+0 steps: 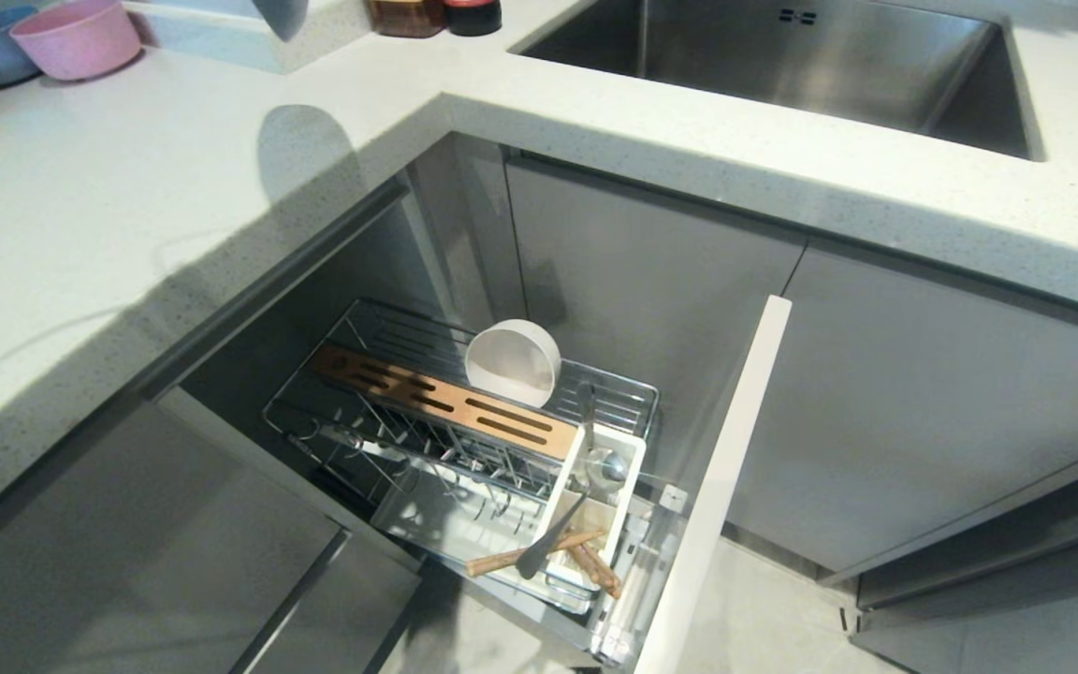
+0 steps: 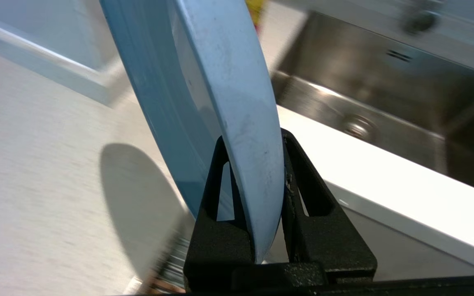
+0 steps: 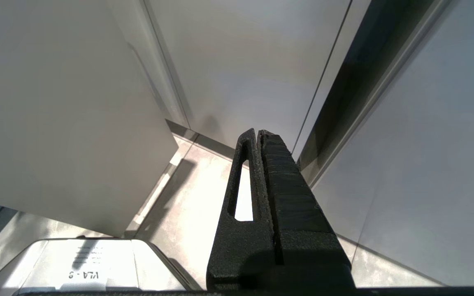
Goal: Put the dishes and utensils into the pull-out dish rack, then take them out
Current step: Take the plate out of the cupboard
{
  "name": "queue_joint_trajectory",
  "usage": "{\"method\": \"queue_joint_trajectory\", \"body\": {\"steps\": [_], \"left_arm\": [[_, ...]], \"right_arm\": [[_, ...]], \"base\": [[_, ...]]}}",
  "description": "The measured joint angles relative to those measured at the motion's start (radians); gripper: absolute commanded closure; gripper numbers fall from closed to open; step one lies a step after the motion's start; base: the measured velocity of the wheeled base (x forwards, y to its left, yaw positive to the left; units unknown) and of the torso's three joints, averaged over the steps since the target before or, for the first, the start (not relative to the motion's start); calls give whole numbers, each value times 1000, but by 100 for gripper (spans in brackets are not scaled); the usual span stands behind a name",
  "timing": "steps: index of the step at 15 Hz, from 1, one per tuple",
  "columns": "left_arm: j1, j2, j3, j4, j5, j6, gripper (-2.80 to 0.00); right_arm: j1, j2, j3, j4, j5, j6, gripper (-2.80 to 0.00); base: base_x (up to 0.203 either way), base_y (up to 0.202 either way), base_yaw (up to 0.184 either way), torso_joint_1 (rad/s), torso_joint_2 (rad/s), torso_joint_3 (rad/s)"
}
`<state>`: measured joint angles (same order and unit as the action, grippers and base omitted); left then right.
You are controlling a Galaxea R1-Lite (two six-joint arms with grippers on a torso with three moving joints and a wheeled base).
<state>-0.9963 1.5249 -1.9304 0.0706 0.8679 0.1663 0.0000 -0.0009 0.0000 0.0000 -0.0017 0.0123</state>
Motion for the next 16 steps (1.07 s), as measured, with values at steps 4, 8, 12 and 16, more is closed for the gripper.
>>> {"method": "queue_joint_trajectory", "body": {"steps": [4,8,12,16], "left_arm": [[179,-2,-1,-35,18,78,0],[366,-10,0,-13,20,105,0],[530,-43,1,65,13,106,0],[694,-96,1,182,-91,100,0]], "right_arm": [[0,0,0,0,0,0,0],[0,0,0,0,0,0,0],[0,0,0,0,0,0,0],[0,0,0,0,0,0,0]], "base": [[0,0,0,0,0,0],[0,0,0,0,0,0],[0,0,0,0,0,0],[0,0,0,0,0,0]]}}
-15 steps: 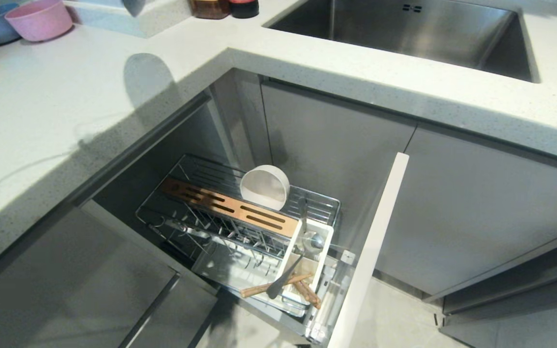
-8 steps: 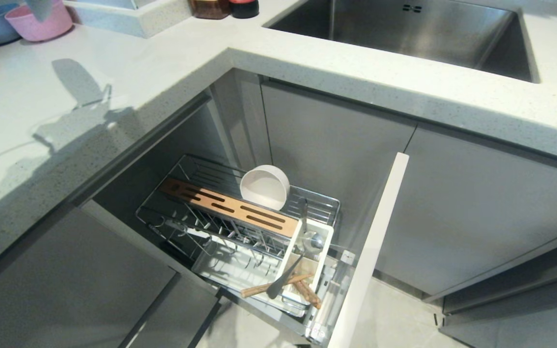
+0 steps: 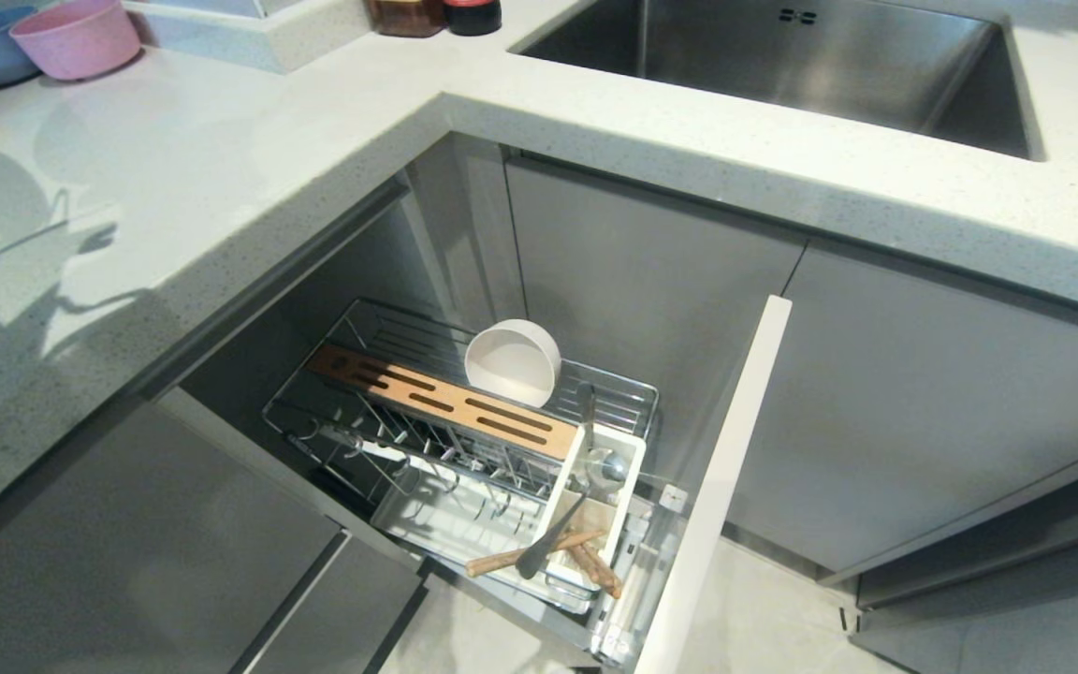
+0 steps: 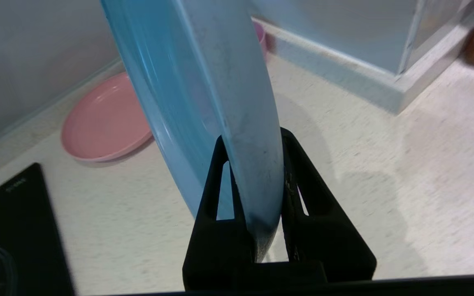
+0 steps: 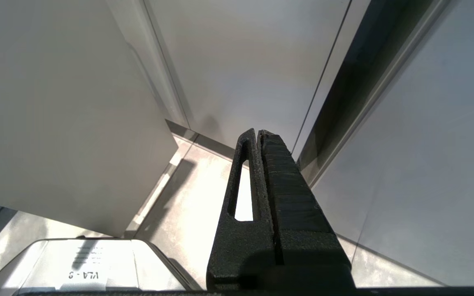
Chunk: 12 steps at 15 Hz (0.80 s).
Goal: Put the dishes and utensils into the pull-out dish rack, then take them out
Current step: Take the plate out of the cupboard
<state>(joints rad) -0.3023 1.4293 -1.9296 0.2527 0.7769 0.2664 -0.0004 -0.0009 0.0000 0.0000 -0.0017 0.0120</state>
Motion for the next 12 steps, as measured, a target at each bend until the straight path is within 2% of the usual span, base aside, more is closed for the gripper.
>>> {"method": "queue_joint_trajectory", "body": {"steps": [2,5,9,11,12], "left_arm": [[93,-37,0,102,-127,-6,0],[202,-84,-1,262,-298,-47,0],[361,-140,-1,527,-543,-46,0],[429,-167,0,644,-614,-34,0],[454,-180,1,686,-620,-10,0]], "right_arm": [[0,0,0,0,0,0,0],[0,0,0,0,0,0,0],[0,0,0,0,0,0,0],[0,0,0,0,0,0,0],[0,0,0,0,0,0,0]], "base": [[0,0,0,0,0,0],[0,0,0,0,0,0],[0,0,0,0,0,0],[0,0,0,0,0,0],[0,0,0,0,0,0]]}}
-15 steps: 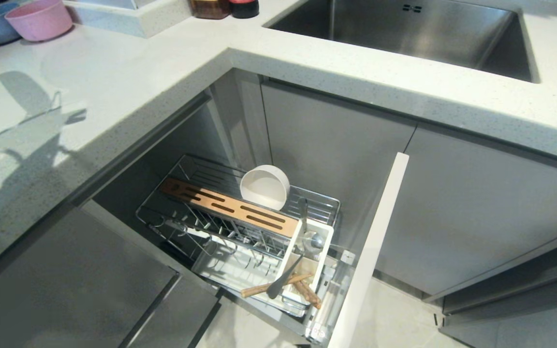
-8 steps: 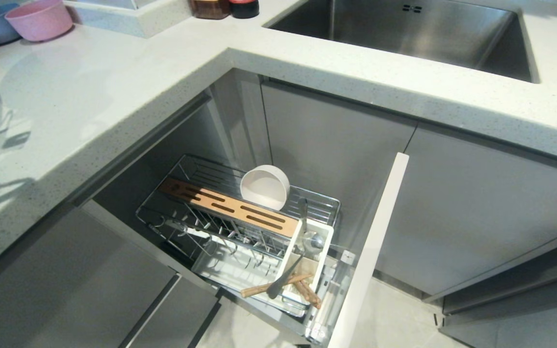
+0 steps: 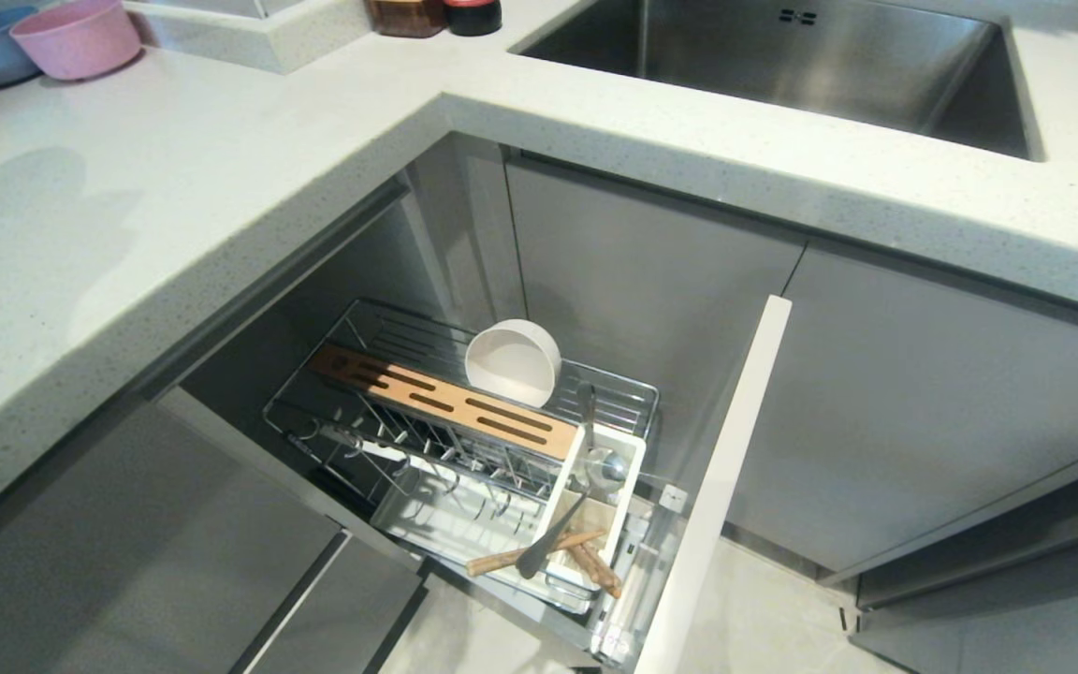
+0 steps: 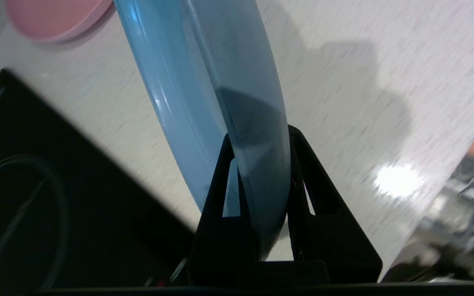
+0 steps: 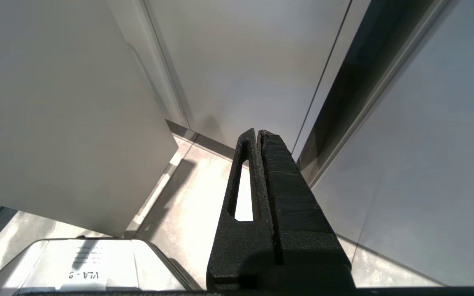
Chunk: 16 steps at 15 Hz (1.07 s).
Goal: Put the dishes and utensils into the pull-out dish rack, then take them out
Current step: Take the plate out of the cupboard
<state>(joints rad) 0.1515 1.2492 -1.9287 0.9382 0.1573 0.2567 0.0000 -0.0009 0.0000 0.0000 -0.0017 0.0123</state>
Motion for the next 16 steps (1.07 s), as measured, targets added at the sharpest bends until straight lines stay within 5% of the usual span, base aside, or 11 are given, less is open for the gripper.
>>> {"method": "queue_joint_trajectory", "body": {"steps": [7,13,16], "left_arm": [[163,-55,7,49,-25,172,0],[346,-105,43,128,-317,363,0],[407,-114,74,113,-341,402,0]], "right_arm": [[0,0,0,0,0,0,0],[0,0,0,0,0,0,0],[0,0,0,0,0,0,0]], "base": [[0,0,0,0,0,0],[0,0,0,0,0,0],[0,0,0,0,0,0]]}}
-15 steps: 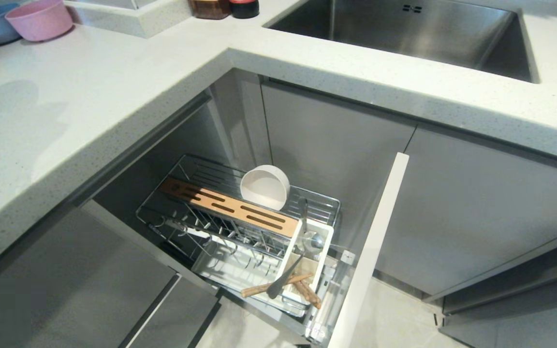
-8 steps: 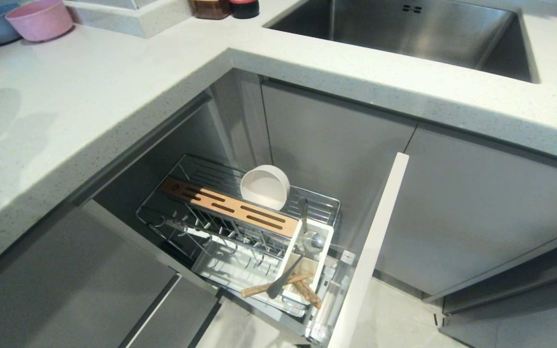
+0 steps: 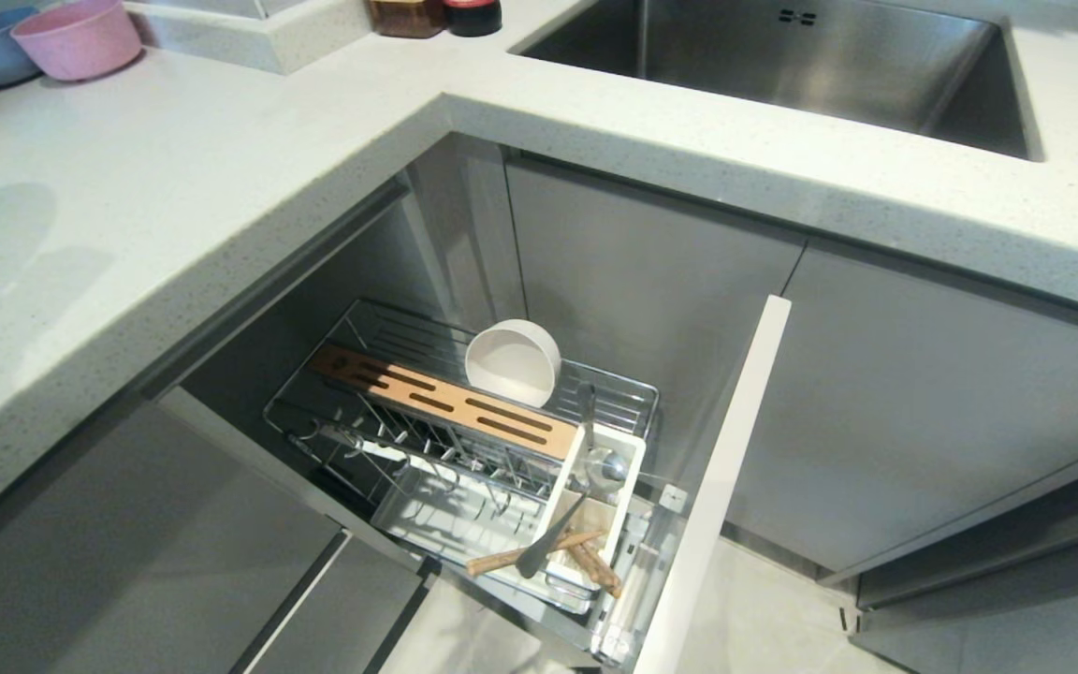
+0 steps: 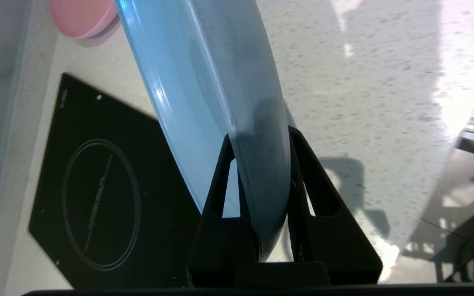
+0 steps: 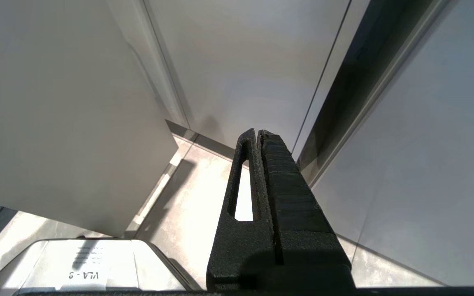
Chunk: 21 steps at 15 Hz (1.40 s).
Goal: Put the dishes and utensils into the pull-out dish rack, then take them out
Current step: Take the plate out of the cupboard
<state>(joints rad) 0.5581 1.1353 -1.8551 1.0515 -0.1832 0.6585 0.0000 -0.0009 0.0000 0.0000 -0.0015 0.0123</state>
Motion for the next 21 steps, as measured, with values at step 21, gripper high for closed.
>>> {"method": "queue_joint_trajectory", "body": {"steps": [21], "left_arm": [[-175,132,404,-586,230,-53,0]], "right_arm": [[0,0,0,0,0,0,0]], "base": [[0,0,0,0,0,0]]}}
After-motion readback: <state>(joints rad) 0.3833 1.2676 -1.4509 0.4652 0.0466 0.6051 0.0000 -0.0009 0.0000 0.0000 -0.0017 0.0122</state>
